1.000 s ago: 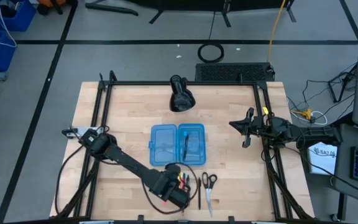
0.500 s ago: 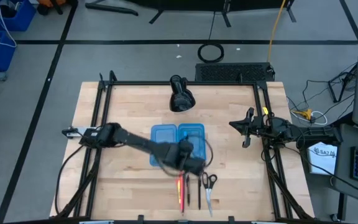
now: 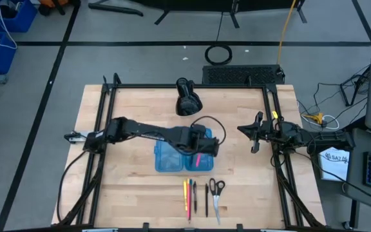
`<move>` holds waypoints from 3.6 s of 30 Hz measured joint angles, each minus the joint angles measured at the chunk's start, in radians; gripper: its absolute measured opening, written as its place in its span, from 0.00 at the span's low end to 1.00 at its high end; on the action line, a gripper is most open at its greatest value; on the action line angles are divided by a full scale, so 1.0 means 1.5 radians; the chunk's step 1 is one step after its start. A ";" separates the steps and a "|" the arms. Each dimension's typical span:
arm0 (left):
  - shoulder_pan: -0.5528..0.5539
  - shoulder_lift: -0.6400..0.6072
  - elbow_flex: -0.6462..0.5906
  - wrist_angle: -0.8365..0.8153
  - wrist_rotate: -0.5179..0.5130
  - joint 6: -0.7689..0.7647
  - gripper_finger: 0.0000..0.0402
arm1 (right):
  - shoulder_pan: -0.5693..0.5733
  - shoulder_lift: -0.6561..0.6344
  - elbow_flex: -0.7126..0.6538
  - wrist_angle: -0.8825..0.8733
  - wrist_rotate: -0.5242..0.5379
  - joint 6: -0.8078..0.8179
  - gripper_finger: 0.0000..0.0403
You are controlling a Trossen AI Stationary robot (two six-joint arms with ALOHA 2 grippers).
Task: Pick & place school supplies into a supply box
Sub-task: Put the left pink pen into the blue supply box, then put the black scissors into the blue supply box
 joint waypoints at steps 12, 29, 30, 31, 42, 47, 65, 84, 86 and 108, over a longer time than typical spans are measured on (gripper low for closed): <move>0.062 0.001 -0.136 0.035 0.073 -0.015 0.14 | 0.000 0.000 0.000 0.000 0.000 0.000 0.00; 0.073 0.001 -0.217 0.057 0.093 -0.033 0.14 | 0.000 0.000 0.000 0.000 0.000 0.000 0.00; 0.073 0.001 -0.219 0.057 0.093 -0.031 0.14 | 0.000 0.000 0.000 0.000 0.000 0.000 0.00; 0.073 0.001 -0.219 0.058 0.093 -0.030 0.14 | 0.000 0.000 0.000 0.000 0.000 0.000 0.00; 0.073 0.001 -0.219 0.127 0.091 0.002 0.27 | 0.000 0.000 0.000 0.000 0.000 0.000 0.00; 0.073 0.001 -0.219 0.128 0.091 0.003 0.35 | 0.000 0.000 0.000 0.000 0.000 0.000 0.00; -0.069 0.000 0.173 0.016 0.073 0.677 0.33 | 0.000 0.000 0.000 -0.007 -0.007 0.003 0.00; -0.245 -0.480 -0.572 0.406 -0.078 0.783 0.01 | 0.001 0.010 0.000 0.026 -0.061 0.005 0.00; -0.233 -0.545 -0.684 0.523 -0.061 0.799 0.01 | 0.001 0.010 0.000 0.034 -0.062 0.005 0.00; -0.143 -0.939 -1.273 0.997 0.027 0.807 0.00 | 0.001 0.042 0.000 0.051 -0.069 0.086 0.00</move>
